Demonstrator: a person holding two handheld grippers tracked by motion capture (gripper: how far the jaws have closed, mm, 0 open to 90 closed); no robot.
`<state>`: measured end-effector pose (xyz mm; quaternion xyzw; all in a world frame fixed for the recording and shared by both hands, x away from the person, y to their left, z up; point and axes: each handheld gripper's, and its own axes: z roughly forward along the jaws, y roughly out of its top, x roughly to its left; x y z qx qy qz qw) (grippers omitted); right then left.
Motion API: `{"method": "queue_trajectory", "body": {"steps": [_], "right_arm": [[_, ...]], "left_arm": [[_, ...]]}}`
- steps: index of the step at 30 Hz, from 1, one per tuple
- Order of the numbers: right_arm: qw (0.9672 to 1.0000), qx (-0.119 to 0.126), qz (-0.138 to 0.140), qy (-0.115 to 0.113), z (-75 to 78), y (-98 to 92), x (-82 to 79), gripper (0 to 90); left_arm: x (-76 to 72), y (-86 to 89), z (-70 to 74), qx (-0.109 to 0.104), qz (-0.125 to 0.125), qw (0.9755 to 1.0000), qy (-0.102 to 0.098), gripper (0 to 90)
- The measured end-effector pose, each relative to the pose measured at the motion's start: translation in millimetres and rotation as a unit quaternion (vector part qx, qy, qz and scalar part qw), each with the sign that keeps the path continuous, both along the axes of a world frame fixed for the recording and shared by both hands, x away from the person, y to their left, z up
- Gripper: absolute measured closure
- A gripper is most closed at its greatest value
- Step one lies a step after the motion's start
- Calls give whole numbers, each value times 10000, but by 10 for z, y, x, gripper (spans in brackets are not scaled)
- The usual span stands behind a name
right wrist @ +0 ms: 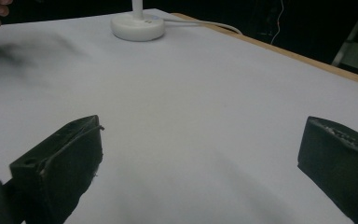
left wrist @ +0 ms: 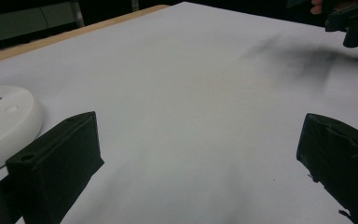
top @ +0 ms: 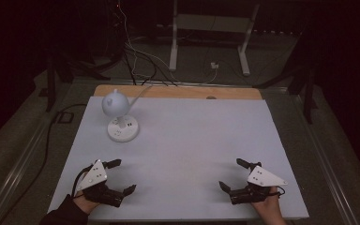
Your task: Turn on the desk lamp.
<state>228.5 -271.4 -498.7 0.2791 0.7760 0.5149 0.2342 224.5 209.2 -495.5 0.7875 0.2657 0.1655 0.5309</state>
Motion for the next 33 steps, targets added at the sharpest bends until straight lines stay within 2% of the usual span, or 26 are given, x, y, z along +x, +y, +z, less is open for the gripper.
{"method": "queue_trajectory", "body": {"steps": [8, 15, 29, 33], "right_arm": [[10000, -14, -53, 5, -11, -32, 15, 0], [9997, -242, -70, 70, 3, -36, 34, 0], [9997, -204, -104, 20, 29, -35, 37, 0], [9997, -240, -100, -3, 34, -27, 33, 0]], "left_arm": [[-5, -11, 0, 74, -16, 10000, -33, 3], [-12, -22, 2, 150, -54, 9998, -74, 3], [-27, -41, 24, 187, -173, 9996, -88, 3], [-52, -51, 68, 185, -211, 9995, -152, 3]]}}
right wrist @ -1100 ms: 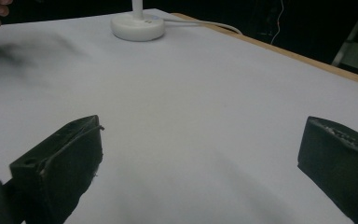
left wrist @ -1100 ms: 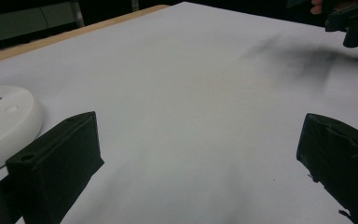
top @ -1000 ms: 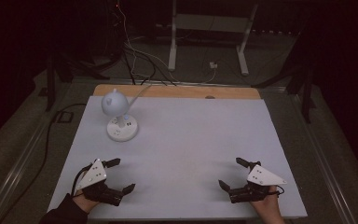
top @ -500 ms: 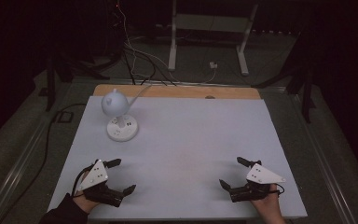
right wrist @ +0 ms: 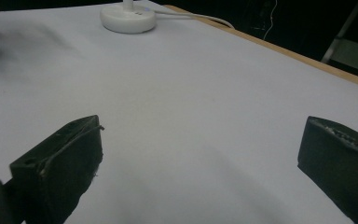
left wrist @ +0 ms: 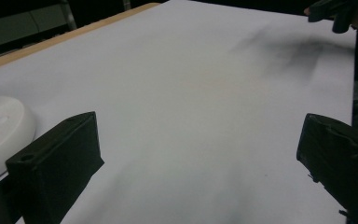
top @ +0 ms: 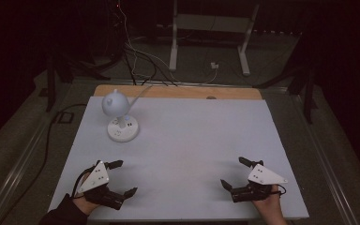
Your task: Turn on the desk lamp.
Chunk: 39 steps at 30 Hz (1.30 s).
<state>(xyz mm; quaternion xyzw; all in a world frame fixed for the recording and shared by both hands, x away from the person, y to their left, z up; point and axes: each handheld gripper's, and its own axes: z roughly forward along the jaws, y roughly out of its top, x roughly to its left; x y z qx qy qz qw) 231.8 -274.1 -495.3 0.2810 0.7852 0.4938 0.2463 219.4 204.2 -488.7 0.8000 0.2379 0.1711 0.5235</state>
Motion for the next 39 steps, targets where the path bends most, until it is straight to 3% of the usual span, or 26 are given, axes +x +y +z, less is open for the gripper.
{"method": "queue_trajectory", "body": {"steps": [21, 39], "right_arm": [[9997, 26, -96, -202, 42, 20, -37, 0], [9998, 66, -84, -186, 54, 20, -46, 0]], "left_arm": [[-35, -146, 194, -150, -344, 9993, 76, 3], [79, -207, 342, -218, -119, 9997, 15, 3]]}}
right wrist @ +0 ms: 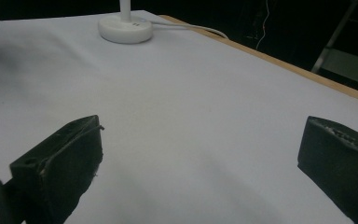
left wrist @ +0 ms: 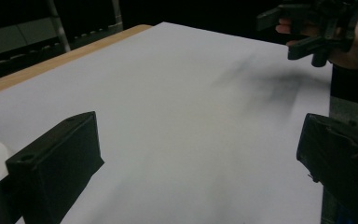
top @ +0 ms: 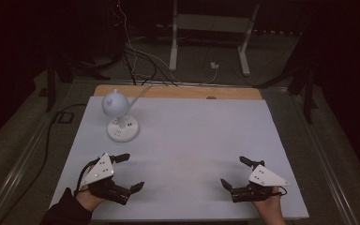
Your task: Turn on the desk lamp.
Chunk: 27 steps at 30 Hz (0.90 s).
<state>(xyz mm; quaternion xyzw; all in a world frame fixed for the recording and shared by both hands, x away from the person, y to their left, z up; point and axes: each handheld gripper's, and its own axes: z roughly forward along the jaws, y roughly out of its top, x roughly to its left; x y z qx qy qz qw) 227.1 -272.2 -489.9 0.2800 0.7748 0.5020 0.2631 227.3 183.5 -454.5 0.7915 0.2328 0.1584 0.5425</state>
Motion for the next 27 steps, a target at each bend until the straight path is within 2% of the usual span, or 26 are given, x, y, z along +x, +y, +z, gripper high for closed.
{"method": "queue_trajectory", "body": {"steps": [12, 27], "right_arm": [[10000, 16, 5, -13, 0, -1, -5, 0], [10000, 41, 6, 2, -2, -3, 1, 0]], "left_arm": [[73, -47, 69, -46, 97, 9999, -25, 3], [201, -99, 135, 56, 350, 9994, -6, 3]]}}
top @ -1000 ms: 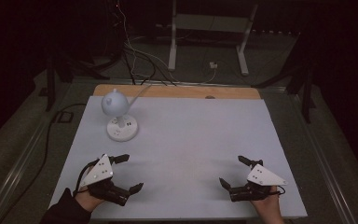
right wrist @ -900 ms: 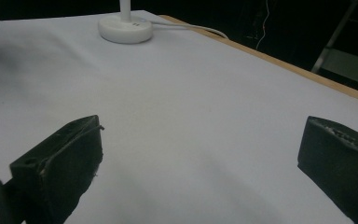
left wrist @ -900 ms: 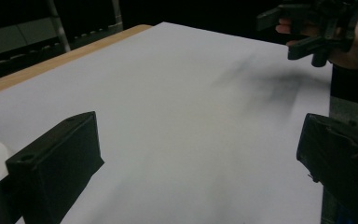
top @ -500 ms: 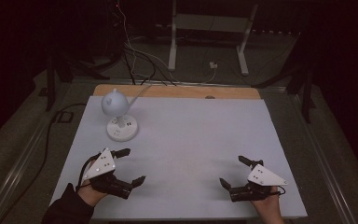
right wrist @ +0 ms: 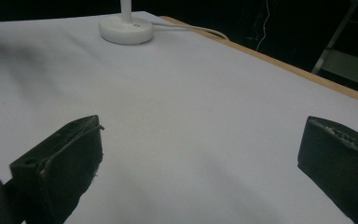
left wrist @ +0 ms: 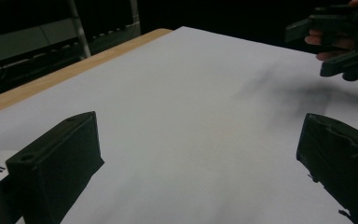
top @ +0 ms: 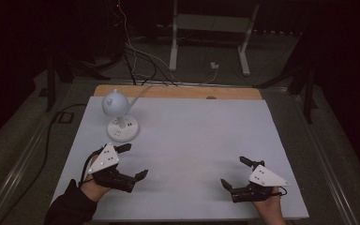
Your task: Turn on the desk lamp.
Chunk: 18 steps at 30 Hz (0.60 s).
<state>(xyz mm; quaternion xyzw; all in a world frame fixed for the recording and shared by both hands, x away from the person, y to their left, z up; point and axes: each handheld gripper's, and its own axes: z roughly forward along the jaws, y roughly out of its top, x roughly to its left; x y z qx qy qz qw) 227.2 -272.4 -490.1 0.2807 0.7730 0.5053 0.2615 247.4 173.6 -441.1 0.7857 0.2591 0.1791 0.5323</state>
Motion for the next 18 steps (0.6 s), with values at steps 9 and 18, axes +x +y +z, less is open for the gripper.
{"method": "queue_trajectory", "body": {"steps": [9, 18], "right_arm": [[10000, -8, 18, -8, 0, 2, -6, 0], [10000, 19, 5, 8, 3, -2, -5, 0]], "left_arm": [[99, -42, -9, 31, 227, 9997, -42, 3], [244, -130, -38, 162, 762, 9969, -102, 4]]}}
